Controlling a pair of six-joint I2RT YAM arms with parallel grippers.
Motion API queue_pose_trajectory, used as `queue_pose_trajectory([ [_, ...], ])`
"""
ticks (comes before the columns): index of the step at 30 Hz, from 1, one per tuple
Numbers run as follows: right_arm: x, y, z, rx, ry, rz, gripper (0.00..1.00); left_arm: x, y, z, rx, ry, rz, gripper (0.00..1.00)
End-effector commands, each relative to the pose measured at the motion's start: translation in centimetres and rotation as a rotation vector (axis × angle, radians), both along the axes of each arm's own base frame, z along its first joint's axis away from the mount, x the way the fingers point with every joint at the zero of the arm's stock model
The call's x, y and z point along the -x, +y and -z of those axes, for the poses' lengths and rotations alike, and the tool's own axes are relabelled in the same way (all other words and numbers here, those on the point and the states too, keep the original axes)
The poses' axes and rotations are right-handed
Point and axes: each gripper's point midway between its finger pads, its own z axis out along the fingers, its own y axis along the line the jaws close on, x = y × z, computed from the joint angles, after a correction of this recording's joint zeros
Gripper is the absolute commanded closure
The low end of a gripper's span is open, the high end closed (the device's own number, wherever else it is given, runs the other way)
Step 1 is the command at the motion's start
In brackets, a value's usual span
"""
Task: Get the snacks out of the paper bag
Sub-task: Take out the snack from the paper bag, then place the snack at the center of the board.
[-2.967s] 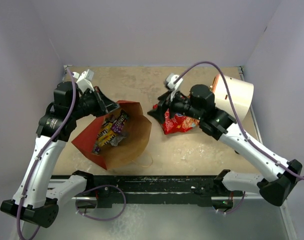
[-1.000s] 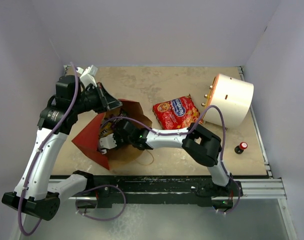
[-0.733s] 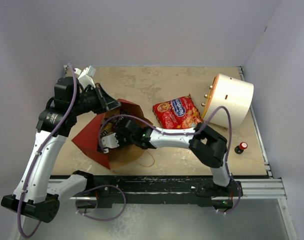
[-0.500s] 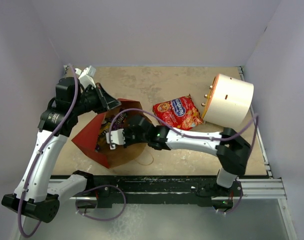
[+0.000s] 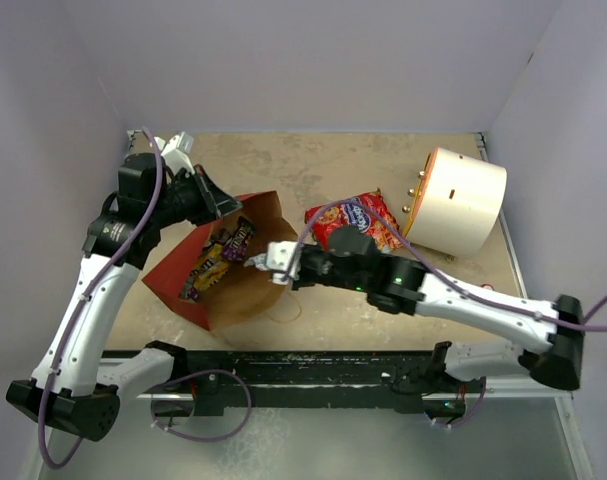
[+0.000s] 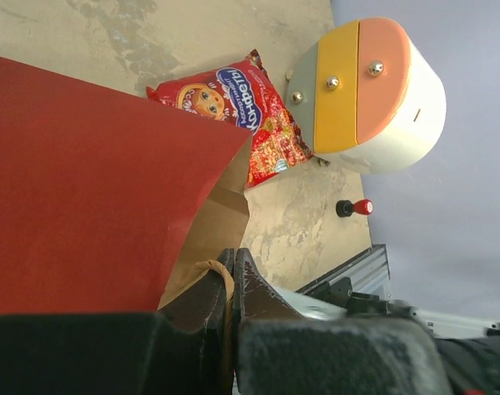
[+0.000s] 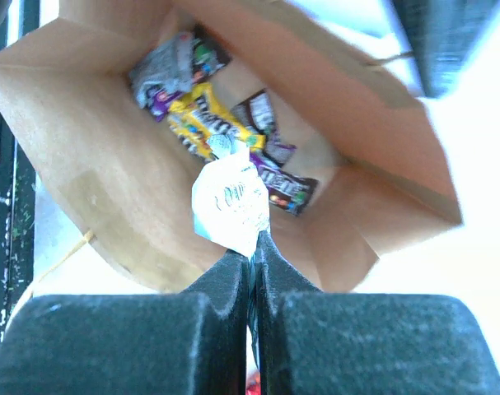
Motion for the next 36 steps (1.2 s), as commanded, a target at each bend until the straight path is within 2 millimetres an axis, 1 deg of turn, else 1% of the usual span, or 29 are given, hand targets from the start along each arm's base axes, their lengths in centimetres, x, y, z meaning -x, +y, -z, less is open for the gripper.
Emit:
queue_pose_trajectory([
  [1, -0.5, -5.4, -5.3, -0.189, 0.064, 0.234, 1.00, -1.4, -0.3, -0.4, 0.013, -0.040, -0.013, 1.00],
  [3, -0.8, -8.0, -6.3, -0.264, 0.135, 0.364, 1.00, -1.7, -0.3, -0.3, 0.011, -0.039, -0.017, 1.00],
  [6, -1.1, -11.5, -5.4, -0.315, 0.262, 0.564, 1.00, -2.1, -0.3, 0.1, 0.009, -0.030, -0.023, 1.00],
  [8, -1.4, -14.5, -3.7, -0.335, 0.360, 0.755, 1.00, -2.2, -0.5, 0.1, 0.016, -0.029, -0.020, 1.00],
  [9, -1.5, -15.9, -2.5, -0.336, 0.401, 0.846, 1.00, -2.3, -0.5, 0.1, 0.020, -0.028, -0.018, 1.00],
  [10, -1.5, -17.0, -1.7, -0.351, 0.442, 0.927, 1.00, -2.2, -0.6, 0.2, 0.023, -0.027, -0.016, 1.00],
  [12, -1.1, -18.9, 1.6, -0.304, 0.490, 1.055, 1.00, -2.2, -0.7, 0.0, 0.025, -0.029, -0.009, 1.00],
  [13, -0.9, -19.2, 2.8, -0.291, 0.509, 1.082, 1.00, -2.1, -0.7, 0.1, 0.025, -0.028, -0.006, 1.00],
  [16, -0.6, -19.1, 5.6, -0.234, 0.549, 1.123, 1.00, -1.9, -0.7, 0.0, 0.022, -0.031, -0.001, 1.00],
  [19, -1.0, -20.7, 8.8, -0.218, 0.560, 1.320, 1.00, -1.8, -0.6, 0.2, 0.021, -0.025, -0.005, 1.00],
  [21, -1.3, -21.0, 10.4, -0.170, 0.551, 1.382, 1.00, -1.7, -0.6, 0.1, 0.027, -0.022, -0.005, 1.00],
  [23, -1.8, -20.4, 11.7, -0.109, 0.547, 1.385, 1.00, -1.7, -0.8, -0.1, 0.036, -0.021, 0.002, 1.00],
  [24, -2.0, -19.8, 12.2, -0.084, 0.545, 1.364, 1.00, -1.7, -0.8, -0.2, 0.039, -0.021, 0.005, 1.00],
  [25, -2.2, -19.3, 13.1, -0.055, 0.545, 1.350, 1.00, -1.6, -0.9, -0.2, 0.040, -0.019, 0.010, 1.00],
  [26, -2.5, -19.2, 13.9, -0.026, 0.552, 1.356, 1.00, -1.7, -0.9, -0.3, 0.037, -0.018, 0.012, 1.00],
  [27, -2.8, -19.5, 14.5, -0.001, 0.557, 1.384, 1.00, -1.6, -0.9, -0.4, 0.032, -0.018, 0.014, 1.00],
  [29, -3.5, -21.3, 15.5, 0.046, 0.560, 1.500, 1.00, -1.5, -0.9, -0.6, 0.022, -0.020, 0.021, 1.00],
  [30, -3.7, -21.7, 15.6, 0.061, 0.569, 1.534, 1.00, -1.4, -0.8, -0.8, 0.020, -0.021, 0.022, 1.00],
  [31, -3.8, -21.6, 16.0, 0.076, 0.587, 1.526, 1.00, -1.3, -0.8, -0.9, 0.020, -0.022, 0.022, 1.00],
  [32, -3.9, -20.8, 16.3, 0.075, 0.617, 1.481, 1.00, -1.2, -0.8, -1.0, 0.023, -0.024, 0.021, 1.00],
  [33, -4.1, -19.3, 16.4, 0.033, 0.664, 1.416, 1.00, -1.1, -0.8, -1.1, 0.026, -0.027, 0.019, 1.00],
  [34, -4.0, -17.9, 16.6, 0.015, 0.724, 1.335, 1.00, -1.1, -0.7, -1.1, 0.029, -0.028, 0.015, 1.00],
  [35, -4.0, -16.6, 16.5, 0.011, 0.738, 1.242, 1.00, -1.1, -0.7, -1.0, 0.033, -0.027, 0.013, 1.00],
  [36, -3.9, -15.9, 16.3, 0.005, 0.748, 1.195, 1.00, -1.1, -0.8, -1.0, 0.037, -0.029, 0.014, 1.00],
])
